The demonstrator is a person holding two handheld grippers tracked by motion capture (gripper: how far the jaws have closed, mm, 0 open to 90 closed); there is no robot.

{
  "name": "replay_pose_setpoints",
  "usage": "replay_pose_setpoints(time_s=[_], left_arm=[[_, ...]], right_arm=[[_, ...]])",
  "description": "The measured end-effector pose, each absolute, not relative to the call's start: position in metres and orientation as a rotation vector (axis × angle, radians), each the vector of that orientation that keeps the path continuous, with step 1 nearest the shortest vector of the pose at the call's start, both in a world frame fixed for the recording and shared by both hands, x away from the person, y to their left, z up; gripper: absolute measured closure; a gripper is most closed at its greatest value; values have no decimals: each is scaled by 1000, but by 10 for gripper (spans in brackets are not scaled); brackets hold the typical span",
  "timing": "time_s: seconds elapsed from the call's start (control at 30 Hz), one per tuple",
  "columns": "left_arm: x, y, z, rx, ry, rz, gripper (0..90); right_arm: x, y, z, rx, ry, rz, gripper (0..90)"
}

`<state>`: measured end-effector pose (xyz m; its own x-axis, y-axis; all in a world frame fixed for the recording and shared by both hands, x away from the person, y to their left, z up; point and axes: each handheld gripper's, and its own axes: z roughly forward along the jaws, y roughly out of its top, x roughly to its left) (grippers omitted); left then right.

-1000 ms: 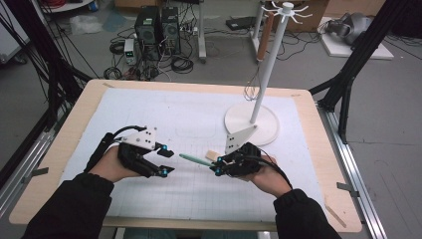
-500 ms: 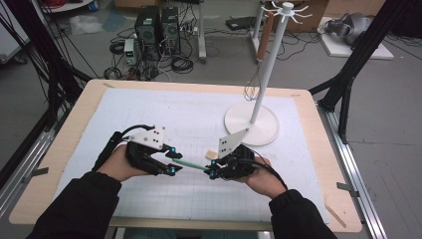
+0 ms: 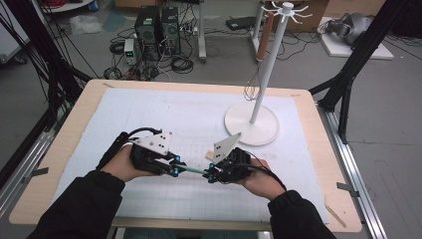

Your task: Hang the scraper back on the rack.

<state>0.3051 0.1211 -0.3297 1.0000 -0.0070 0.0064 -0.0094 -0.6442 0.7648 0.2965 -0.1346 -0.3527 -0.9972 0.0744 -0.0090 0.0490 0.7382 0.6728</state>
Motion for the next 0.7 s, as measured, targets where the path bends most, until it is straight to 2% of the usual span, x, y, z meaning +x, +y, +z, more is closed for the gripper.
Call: replay_pose_setpoints(time_s=[0.57, 0.7], left_arm=[[305, 120, -324, 2249, -8, 13, 812], [306, 125, -326, 2240, 30, 17, 704]], right_arm=[[296, -123, -350, 82, 2887, 1087, 845], [297, -128, -349, 102, 2877, 1129, 846]])
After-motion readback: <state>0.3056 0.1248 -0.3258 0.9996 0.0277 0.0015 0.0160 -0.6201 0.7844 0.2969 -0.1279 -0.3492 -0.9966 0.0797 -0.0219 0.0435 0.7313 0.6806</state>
